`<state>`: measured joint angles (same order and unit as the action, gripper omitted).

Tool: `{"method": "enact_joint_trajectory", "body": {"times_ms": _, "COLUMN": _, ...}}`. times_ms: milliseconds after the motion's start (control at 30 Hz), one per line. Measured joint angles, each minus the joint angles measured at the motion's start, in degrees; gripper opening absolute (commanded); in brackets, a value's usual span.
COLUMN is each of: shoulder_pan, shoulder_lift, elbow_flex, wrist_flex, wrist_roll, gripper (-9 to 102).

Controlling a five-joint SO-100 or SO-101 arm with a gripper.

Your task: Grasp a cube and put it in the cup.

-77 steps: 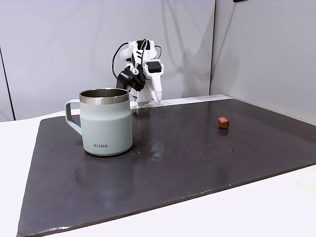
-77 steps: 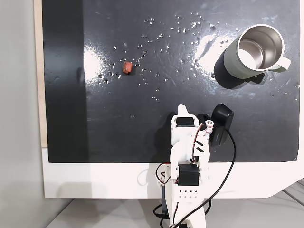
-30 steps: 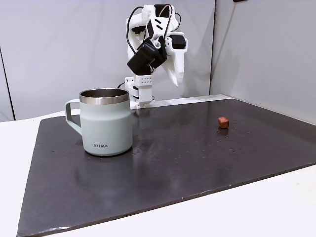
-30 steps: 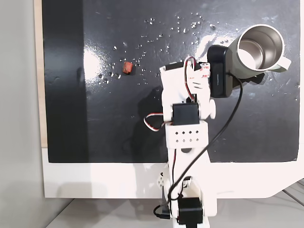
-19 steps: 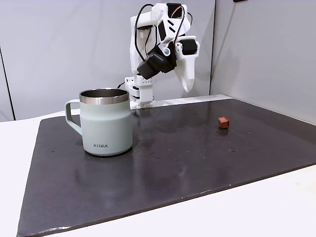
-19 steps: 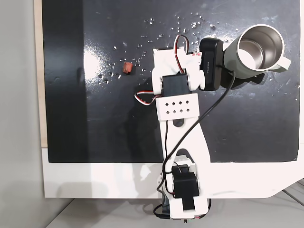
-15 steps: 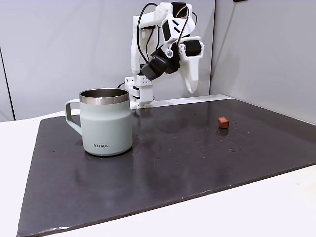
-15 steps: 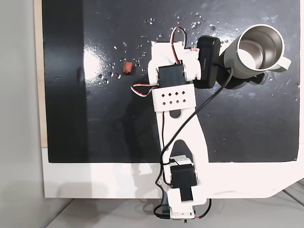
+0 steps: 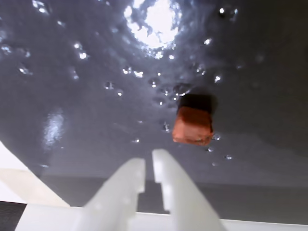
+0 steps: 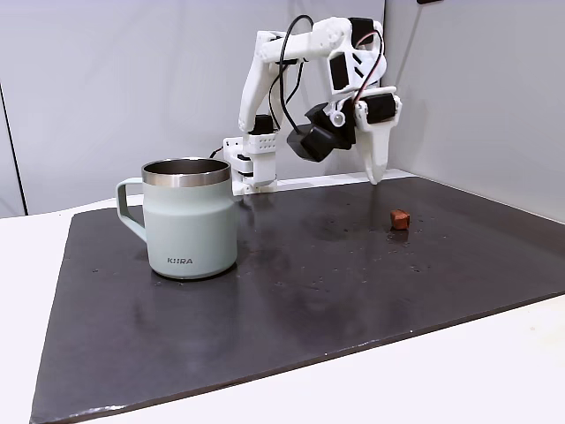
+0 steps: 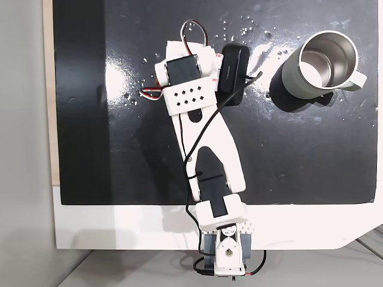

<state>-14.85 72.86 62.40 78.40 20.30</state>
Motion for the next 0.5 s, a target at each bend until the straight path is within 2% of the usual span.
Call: {"method": "enact_joint_trajectory", "body": {"times_ms": 500, "shoulder_pan": -5.71, "shoulder_lift": -8.17, "elbow_flex": -5.1, "wrist_flex": -0.88, "wrist_roll": -0.7, "gripper": 0}}
